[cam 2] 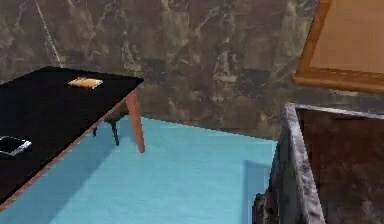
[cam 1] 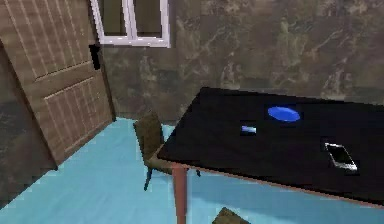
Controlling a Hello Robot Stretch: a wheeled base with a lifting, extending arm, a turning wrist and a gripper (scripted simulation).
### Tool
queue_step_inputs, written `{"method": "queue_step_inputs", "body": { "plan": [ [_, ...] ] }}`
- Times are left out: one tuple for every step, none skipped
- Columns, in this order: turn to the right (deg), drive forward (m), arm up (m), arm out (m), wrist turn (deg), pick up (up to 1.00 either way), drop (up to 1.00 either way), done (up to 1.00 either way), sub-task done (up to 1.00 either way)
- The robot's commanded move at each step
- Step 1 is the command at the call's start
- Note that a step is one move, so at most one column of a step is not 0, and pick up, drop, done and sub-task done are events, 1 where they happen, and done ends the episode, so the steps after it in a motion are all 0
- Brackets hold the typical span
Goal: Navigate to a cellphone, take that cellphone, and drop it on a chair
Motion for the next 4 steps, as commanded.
{"method": "queue_step_inputs", "body": {
  "plan": [
    [45.0, 0.0, 0.0, 0.0, 0.0, 0.0, 0.0, 0.0, 0.0],
    [24.0, 0.0, 0.0, 0.0, 0.0, 0.0, 0.0, 0.0, 0.0],
    [0.0, 0.9, 0.0, 0.0, 0.0, 0.0, 0.0, 0.0, 0.0],
    [-45.0, 0.0, 0.0, 0.0, 0.0, 0.0, 0.0, 0.0, 0.0]
  ]
}}
